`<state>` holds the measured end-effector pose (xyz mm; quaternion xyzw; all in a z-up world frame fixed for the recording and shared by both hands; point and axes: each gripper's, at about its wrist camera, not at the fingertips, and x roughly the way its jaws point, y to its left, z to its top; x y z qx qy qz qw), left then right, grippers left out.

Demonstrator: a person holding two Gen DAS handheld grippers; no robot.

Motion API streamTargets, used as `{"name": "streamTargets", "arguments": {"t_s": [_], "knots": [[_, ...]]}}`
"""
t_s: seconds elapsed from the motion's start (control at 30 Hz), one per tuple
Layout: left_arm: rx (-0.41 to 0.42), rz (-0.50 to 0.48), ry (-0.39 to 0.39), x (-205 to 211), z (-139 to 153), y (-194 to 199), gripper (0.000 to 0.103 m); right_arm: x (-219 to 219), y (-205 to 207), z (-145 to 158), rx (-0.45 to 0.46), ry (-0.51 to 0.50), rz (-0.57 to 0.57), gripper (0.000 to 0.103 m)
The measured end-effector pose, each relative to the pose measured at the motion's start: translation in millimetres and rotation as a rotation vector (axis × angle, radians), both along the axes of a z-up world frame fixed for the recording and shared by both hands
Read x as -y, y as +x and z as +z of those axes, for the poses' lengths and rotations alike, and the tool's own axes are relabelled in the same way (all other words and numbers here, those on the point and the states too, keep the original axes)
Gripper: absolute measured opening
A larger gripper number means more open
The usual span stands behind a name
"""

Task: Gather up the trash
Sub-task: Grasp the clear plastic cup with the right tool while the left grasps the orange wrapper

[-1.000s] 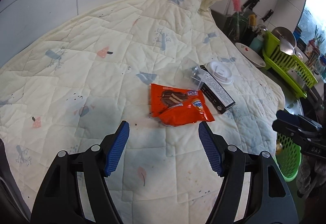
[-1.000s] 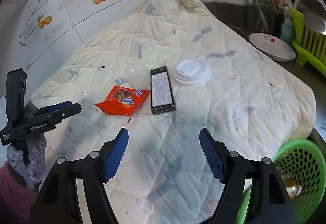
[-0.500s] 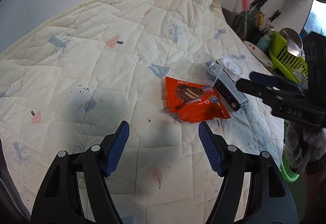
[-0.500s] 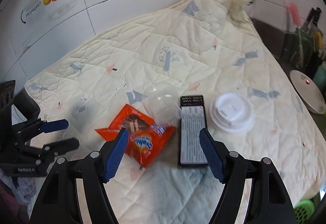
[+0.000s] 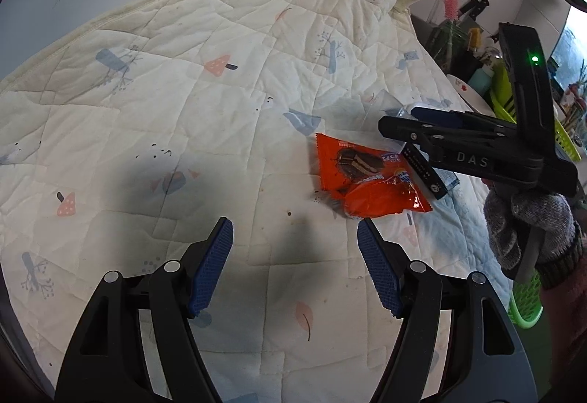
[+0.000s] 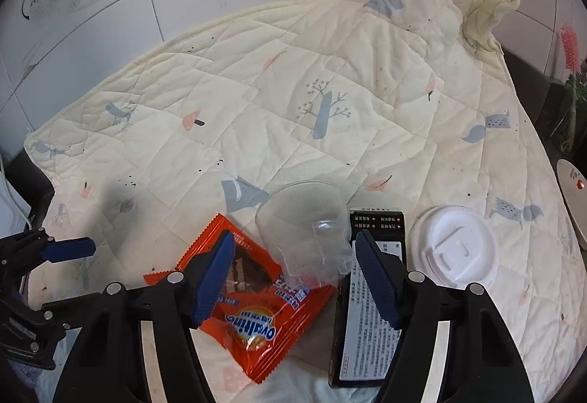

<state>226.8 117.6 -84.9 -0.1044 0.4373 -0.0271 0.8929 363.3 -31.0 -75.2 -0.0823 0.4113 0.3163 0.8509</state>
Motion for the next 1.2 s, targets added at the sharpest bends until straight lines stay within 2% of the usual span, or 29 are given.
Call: {"name": "streamTargets", "arguments": {"t_s": [0.2,0.33,0.6,0.73,1.0,1.1,1.2], "knots": [[-0.002,-0.004,0.004,-2,0,0,0.070,-10,10,-13,-0.010,-0.052,-0.004,0.066],[-0.004,-0.014,0.013,1,-2,1,0.070,-12,11,-17,0.002,-0.072,-0.013,0.056],[0.007,-0.060,0.031,14,-3,4,0.070,6,-1,1,0.016,0.014,-0.038,0.056],[0.027,-0.111,0.056,28,-1,9,0.070,24,-13,13,0.022,0.048,-0.058,0.056],[0.051,-0.217,0.154,52,-5,23,0.070,74,-47,32,0.039,0.073,-0.110,0.056],[0.043,-0.252,0.185,56,-8,32,0.062,94,-61,39,0.055,0.080,-0.133,0.056],[0.052,-0.306,0.201,60,-8,37,0.061,111,-74,42,0.064,0.080,-0.154,0.056]]}}
